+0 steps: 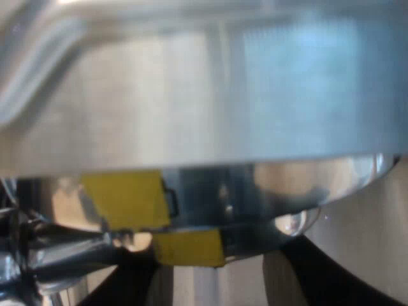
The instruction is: Put the handle in the coffee machine
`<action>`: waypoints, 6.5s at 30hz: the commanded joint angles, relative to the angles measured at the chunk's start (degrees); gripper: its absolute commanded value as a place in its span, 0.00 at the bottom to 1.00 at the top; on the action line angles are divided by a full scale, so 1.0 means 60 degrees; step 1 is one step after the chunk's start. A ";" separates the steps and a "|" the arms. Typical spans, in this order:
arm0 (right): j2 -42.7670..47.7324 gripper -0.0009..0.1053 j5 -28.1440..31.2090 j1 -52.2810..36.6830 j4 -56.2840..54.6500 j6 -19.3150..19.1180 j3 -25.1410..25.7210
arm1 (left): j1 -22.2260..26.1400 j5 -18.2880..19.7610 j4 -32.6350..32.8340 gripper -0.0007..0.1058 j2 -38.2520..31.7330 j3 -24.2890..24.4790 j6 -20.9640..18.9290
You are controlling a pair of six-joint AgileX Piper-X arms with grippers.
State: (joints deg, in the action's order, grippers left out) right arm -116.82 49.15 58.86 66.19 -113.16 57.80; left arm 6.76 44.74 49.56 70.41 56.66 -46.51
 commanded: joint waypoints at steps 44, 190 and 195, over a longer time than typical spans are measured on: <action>0.0399 0.35 0.0027 -0.0047 0.1148 -0.0007 0.0234 | 0.1440 -0.0765 0.2282 0.02 -0.1154 0.2259 -0.0933; 0.9229 0.35 -0.3591 0.2600 -1.2087 0.2539 -0.2622 | -0.1842 -0.1330 0.3984 0.01 -0.0511 0.0540 -0.3647; 0.9519 0.35 -0.4343 0.2553 -1.4102 0.2236 -0.1691 | -0.1842 -0.1330 0.3984 0.01 -0.0572 0.0540 -0.3788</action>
State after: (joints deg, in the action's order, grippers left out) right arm -60.49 24.58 74.38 -15.29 -98.24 45.86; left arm -3.69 32.75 71.08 67.77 60.10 -68.56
